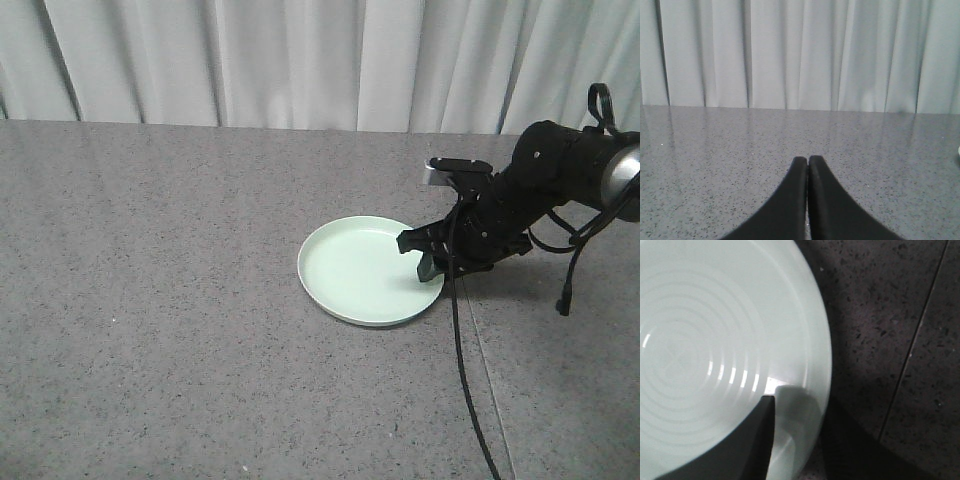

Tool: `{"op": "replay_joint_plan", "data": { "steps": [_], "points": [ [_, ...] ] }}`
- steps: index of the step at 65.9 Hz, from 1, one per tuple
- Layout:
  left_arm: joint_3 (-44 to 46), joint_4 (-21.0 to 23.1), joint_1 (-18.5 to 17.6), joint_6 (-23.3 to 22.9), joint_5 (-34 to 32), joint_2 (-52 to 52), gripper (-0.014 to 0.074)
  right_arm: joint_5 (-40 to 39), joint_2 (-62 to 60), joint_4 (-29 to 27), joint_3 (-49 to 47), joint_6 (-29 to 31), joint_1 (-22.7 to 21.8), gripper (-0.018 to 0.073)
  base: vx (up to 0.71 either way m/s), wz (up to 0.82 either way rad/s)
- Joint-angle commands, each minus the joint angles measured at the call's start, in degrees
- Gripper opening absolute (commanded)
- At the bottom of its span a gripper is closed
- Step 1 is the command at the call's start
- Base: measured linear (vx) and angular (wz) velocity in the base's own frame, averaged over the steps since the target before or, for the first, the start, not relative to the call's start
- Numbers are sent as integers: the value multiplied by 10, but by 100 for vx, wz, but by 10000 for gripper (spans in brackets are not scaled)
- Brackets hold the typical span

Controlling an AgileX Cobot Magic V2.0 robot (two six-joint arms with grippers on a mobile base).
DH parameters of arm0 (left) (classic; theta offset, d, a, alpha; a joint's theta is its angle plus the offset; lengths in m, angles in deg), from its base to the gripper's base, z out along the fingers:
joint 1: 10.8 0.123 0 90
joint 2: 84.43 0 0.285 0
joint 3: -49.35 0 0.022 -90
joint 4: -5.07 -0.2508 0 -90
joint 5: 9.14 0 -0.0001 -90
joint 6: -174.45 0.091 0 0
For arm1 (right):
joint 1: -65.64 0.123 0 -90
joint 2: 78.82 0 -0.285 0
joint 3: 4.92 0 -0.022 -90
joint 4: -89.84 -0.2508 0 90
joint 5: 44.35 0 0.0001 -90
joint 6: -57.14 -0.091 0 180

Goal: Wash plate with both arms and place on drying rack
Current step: 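Move the right gripper down to the rim of the pale green plate, then close the right gripper on the plate rim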

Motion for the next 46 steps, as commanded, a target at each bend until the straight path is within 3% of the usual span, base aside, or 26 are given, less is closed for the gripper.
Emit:
{"op": "replay_joint_plan", "data": {
  "steps": [1,15,46],
  "points": [
    [16,5,-4,0,-44,7,-7,-12,-23,-10,-15,4,0,150,0,0],
    [16,5,-4,0,-44,7,-7,-12,-22,-10,-14,4,-2,-14,0,0],
    [16,5,-4,0,-44,7,-7,-2,-84,-30,-15,1,-2,-9,0,0]
  ]
}}
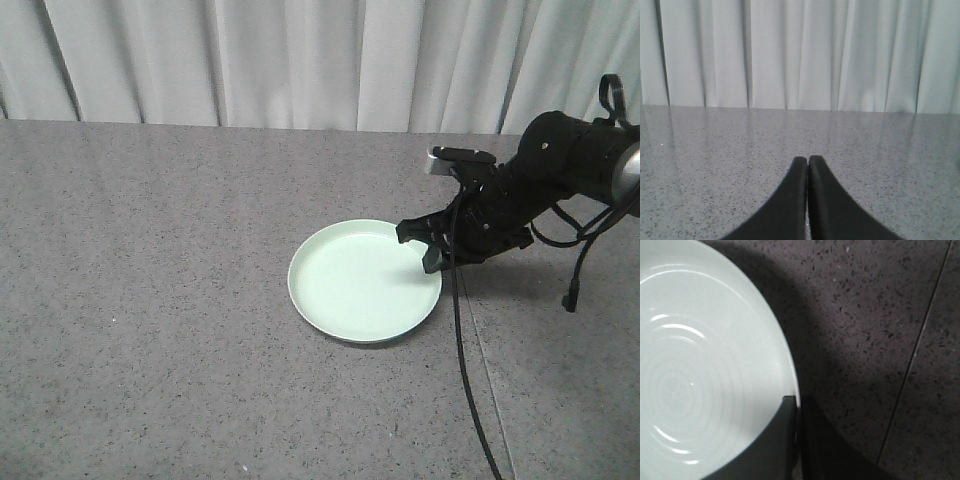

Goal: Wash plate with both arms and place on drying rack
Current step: 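Close the right gripper on the plate rim, then lift the plate off the table with the right gripper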

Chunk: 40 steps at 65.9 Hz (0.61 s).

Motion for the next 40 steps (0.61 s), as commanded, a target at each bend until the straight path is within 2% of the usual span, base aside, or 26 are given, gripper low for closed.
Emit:
{"op": "replay_joint_plan", "data": {
  "steps": [1,40],
  "points": [
    [16,5,-4,0,-44,7,-7,-5,-59,-17,-15,4,-2,-9,0,0],
    [16,5,-4,0,-44,7,-7,113,-216,-99,-11,6,2,-9,0,0]
  ]
}}
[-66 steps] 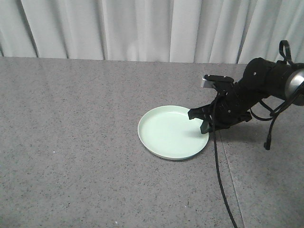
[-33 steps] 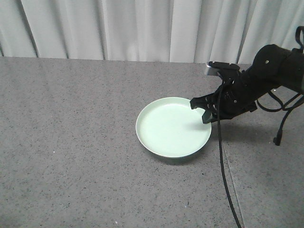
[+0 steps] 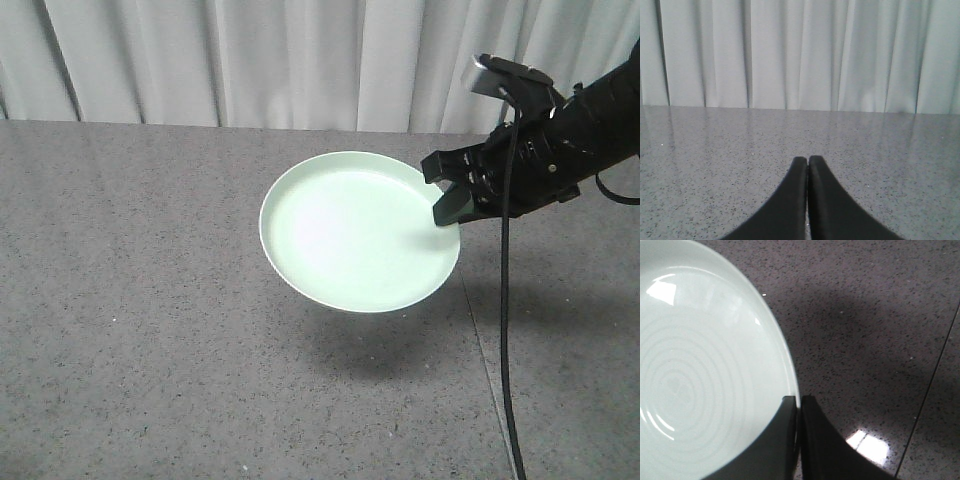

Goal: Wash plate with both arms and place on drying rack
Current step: 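Lift the plate off the table with the right gripper, then hold the plate in the right gripper while the base turns away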

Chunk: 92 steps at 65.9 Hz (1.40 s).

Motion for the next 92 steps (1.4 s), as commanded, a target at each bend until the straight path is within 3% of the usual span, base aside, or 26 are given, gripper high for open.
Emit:
{"op": "replay_joint_plan", "data": {
  "steps": [1,24,32,50,92],
  "points": [
    [16,5,-4,0,-44,7,-7,-2,-35,-29,-13,6,4,-9,0,0],
    [16,5,-4,0,-44,7,-7,41,-70,-10,-12,-7,86,-9,0,0],
    [16,5,-4,0,-44,7,-7,12,-99,-12,42,-6,100,-9,0,0],
    [16,5,-4,0,-44,7,-7,-52,-184,-14,185,1,100,-9,0,0],
    [16,5,-4,0,-44,7,-7,-49,-221,-13,194,0,100,-9,0,0]
  ]
}}
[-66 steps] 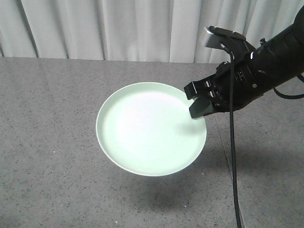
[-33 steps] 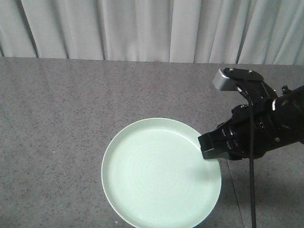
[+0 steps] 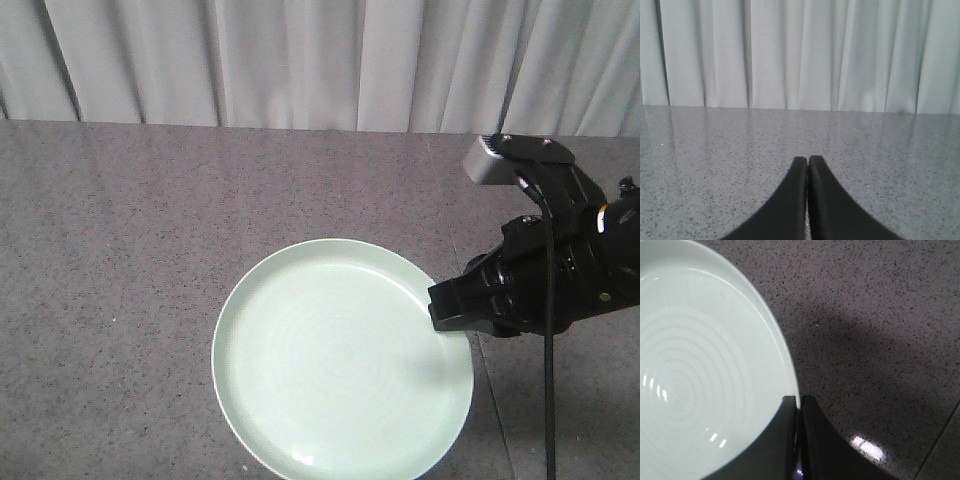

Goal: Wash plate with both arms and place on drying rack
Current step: 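Hold the plate in the right gripper while the base turns away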

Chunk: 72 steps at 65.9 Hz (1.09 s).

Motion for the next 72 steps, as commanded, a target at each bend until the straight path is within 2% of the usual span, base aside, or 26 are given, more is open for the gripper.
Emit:
{"op": "replay_joint_plan", "data": {
  "steps": [1,47,72],
  "points": [
    [16,5,-4,0,-44,7,-7,-22,-14,-17,-15,3,0,-9,0,0],
    [16,5,-4,0,-44,7,-7,-22,-14,-17,-15,3,0,-9,0,1],
    [16,5,-4,0,-44,7,-7,-22,-14,-17,-15,3,0,-9,-5,18]
  ]
}}
